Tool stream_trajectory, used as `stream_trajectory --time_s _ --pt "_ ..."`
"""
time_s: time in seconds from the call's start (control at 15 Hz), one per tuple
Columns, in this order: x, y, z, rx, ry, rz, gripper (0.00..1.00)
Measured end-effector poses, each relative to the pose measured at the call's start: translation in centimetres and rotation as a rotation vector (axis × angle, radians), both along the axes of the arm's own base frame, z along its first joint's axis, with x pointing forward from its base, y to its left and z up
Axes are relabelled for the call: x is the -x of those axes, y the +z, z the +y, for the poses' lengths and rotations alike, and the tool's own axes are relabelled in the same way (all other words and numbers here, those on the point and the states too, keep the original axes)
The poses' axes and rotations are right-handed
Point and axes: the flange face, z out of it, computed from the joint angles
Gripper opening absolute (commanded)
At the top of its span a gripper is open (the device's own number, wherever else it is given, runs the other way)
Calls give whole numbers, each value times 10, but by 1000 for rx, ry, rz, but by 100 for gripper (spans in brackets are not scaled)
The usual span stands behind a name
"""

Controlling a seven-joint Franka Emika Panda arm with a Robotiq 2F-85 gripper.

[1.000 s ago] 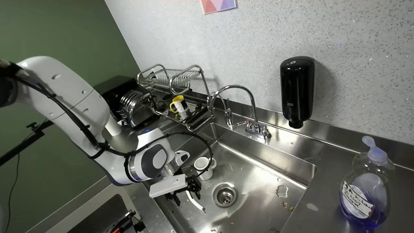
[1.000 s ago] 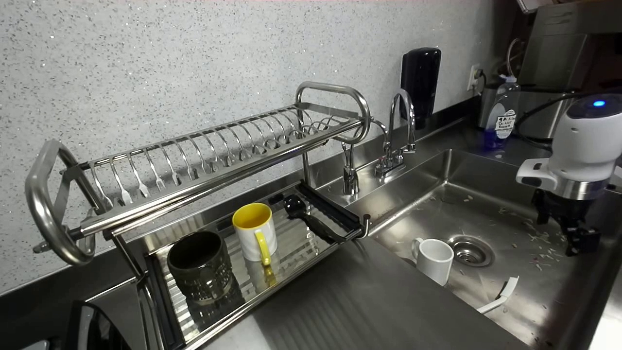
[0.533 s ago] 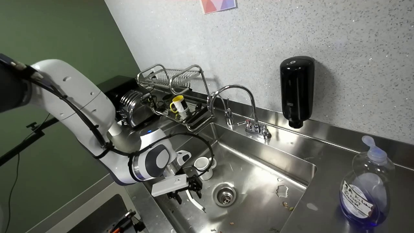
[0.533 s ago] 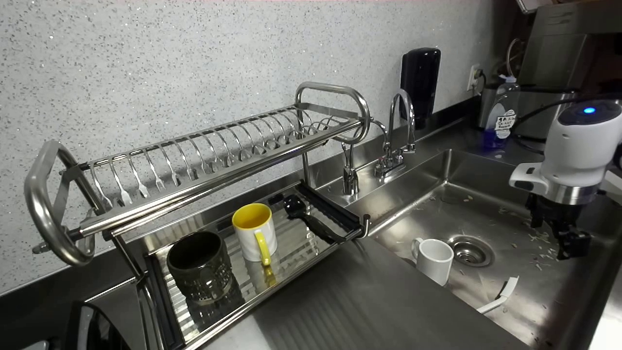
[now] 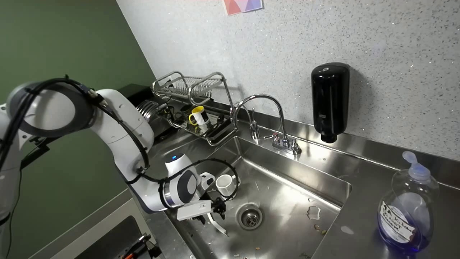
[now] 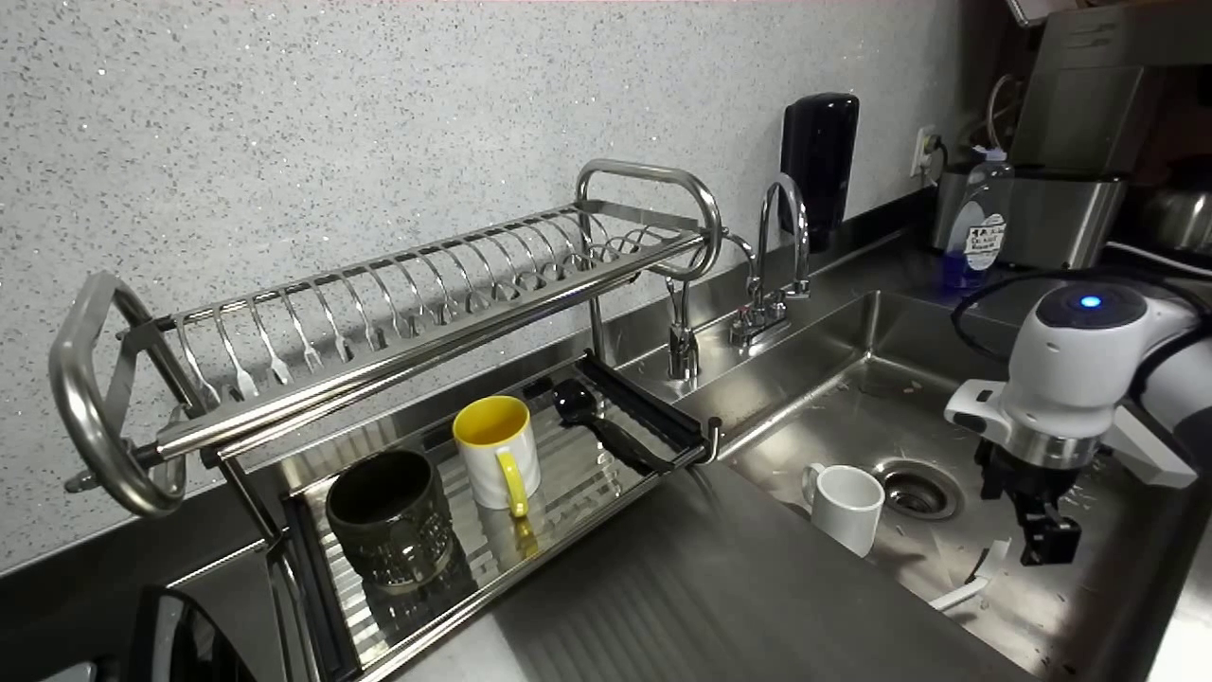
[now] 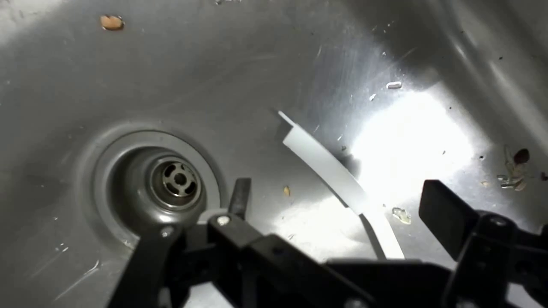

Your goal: Pick up the brush in the sink and slightly move it to the right.

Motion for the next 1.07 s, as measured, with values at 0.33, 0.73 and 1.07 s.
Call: stream_trajectory --time_s 0.33,0.73,1.07 --pt "-3 -39 21 -10 57 6 100" --pt "-7 -66 35 -23 97 -2 49" --pt "-17 -65 33 -24 97 -24 11"
